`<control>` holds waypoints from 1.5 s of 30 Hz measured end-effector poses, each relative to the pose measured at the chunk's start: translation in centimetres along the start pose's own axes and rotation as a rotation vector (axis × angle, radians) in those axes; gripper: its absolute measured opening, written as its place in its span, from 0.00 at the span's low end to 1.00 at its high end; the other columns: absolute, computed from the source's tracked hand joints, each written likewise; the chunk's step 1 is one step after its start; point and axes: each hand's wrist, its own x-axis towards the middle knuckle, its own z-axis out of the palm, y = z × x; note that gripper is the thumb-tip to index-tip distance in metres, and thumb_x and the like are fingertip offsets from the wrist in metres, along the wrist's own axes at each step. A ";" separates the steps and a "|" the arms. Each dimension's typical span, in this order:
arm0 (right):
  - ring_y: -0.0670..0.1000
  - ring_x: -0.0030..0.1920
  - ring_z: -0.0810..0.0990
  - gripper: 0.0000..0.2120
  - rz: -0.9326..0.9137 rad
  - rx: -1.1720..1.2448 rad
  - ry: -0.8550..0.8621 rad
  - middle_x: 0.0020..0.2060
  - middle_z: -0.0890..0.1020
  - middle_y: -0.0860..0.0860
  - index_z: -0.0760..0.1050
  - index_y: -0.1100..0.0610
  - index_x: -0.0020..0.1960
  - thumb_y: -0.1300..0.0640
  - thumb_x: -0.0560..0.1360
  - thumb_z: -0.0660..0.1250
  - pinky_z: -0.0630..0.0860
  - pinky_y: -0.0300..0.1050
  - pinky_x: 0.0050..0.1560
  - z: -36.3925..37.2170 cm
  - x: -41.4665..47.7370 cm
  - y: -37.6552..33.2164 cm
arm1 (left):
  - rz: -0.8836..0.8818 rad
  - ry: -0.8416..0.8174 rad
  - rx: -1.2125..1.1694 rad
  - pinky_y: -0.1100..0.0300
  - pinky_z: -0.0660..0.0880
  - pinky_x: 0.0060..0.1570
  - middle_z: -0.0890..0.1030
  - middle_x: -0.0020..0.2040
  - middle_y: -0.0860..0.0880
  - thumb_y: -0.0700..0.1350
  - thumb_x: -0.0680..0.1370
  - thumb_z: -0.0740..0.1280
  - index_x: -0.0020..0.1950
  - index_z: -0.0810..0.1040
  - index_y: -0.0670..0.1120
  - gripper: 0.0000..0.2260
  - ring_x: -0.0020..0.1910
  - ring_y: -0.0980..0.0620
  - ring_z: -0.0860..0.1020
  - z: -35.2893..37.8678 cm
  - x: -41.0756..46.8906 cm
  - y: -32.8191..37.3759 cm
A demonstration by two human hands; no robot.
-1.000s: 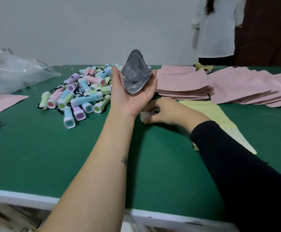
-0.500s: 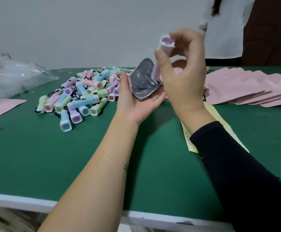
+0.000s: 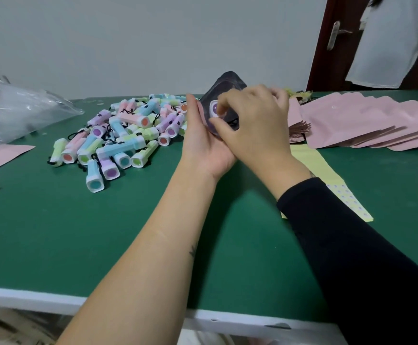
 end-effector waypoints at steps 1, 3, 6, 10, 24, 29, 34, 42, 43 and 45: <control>0.48 0.55 0.74 0.06 0.009 -0.059 -0.055 0.42 0.80 0.43 0.80 0.49 0.46 0.49 0.75 0.66 0.55 0.48 0.62 -0.1 0.1 0.1 | 0.015 0.027 0.024 0.53 0.71 0.66 0.79 0.60 0.46 0.66 0.77 0.61 0.70 0.73 0.45 0.30 0.64 0.48 0.77 0.1 -0.1 -0.1; 0.48 0.60 0.70 0.11 -0.007 -0.156 -0.177 0.50 0.81 0.41 0.82 0.47 0.49 0.49 0.79 0.60 0.53 0.48 0.61 -0.1 0.1 0.0 | 0.053 0.069 0.033 0.55 0.69 0.69 0.76 0.68 0.45 0.64 0.77 0.63 0.75 0.68 0.50 0.30 0.68 0.49 0.74 0.2 -0.1 -0.2; 0.50 0.63 0.70 0.15 0.000 -0.083 -0.134 0.63 0.77 0.40 0.80 0.46 0.58 0.55 0.79 0.58 0.56 0.46 0.60 -0.3 0.5 0.0 | 0.004 0.022 -0.095 0.55 0.76 0.56 0.82 0.55 0.40 0.63 0.77 0.64 0.69 0.73 0.42 0.30 0.55 0.46 0.80 0.0 -0.2 -0.2; 0.51 0.61 0.75 0.21 0.237 0.249 0.136 0.60 0.78 0.51 0.79 0.55 0.60 0.68 0.74 0.55 0.68 0.47 0.63 -0.8 1.0 1.2 | -0.066 -0.119 -0.080 0.41 0.75 0.53 0.79 0.55 0.31 0.69 0.74 0.62 0.66 0.72 0.36 0.38 0.53 0.34 0.78 0.4 -0.2 0.3; 0.34 0.38 0.75 0.15 0.592 0.616 -0.290 0.47 0.78 0.47 0.74 0.55 0.55 0.72 0.77 0.61 0.69 0.22 0.34 1.9 -0.3 5.7 | -0.105 -0.129 -0.030 0.34 0.75 0.49 0.66 0.71 0.28 0.72 0.74 0.59 0.76 0.62 0.38 0.44 0.62 0.25 0.70 0.7 -0.1 0.3; 0.49 0.44 0.76 0.13 0.754 0.836 -0.191 0.42 0.76 0.53 0.73 0.60 0.45 0.71 0.80 0.53 0.74 0.31 0.41 1.0 0.0 6.2 | -0.248 -0.200 0.053 0.33 0.69 0.61 0.63 0.72 0.27 0.76 0.70 0.56 0.77 0.55 0.34 0.53 0.70 0.27 0.66 0.6 -0.3 0.5; 0.47 0.47 0.80 0.06 0.674 0.768 -0.202 0.46 0.83 0.47 0.78 0.51 0.50 0.61 0.79 0.63 0.76 0.43 0.53 -0.1 -0.4 7.6 | 0.035 0.159 0.551 0.58 0.80 0.37 0.79 0.42 0.49 0.76 0.73 0.53 0.47 0.73 0.45 0.33 0.38 0.52 0.81 0.2 0.1 1.1; 0.46 0.38 0.79 0.06 0.734 1.086 -0.429 0.40 0.82 0.48 0.78 0.52 0.50 0.60 0.80 0.63 0.76 0.39 0.38 -1.1 -0.2 8.4 | 0.371 0.273 1.103 0.58 0.77 0.54 0.85 0.54 0.52 0.52 0.73 0.75 0.60 0.78 0.48 0.19 0.53 0.54 0.83 -2.0 0.5 2.0; 0.45 0.37 0.79 0.06 0.747 1.104 -0.436 0.39 0.82 0.48 0.79 0.52 0.50 0.60 0.79 0.64 0.76 0.39 0.38 -1.1 -0.2 8.3 | 0.381 0.251 1.082 0.61 0.79 0.48 0.86 0.49 0.53 0.50 0.74 0.75 0.55 0.80 0.49 0.13 0.49 0.55 0.84 -2.1 0.5 1.9; 0.46 0.39 0.83 0.05 0.776 1.174 -0.405 0.40 0.85 0.48 0.80 0.53 0.50 0.60 0.78 0.66 0.78 0.40 0.39 -1.2 -0.2 8.0 | 0.373 0.211 1.021 0.62 0.80 0.41 0.87 0.45 0.52 0.47 0.75 0.74 0.52 0.81 0.48 0.08 0.45 0.54 0.85 -1.9 0.4 1.7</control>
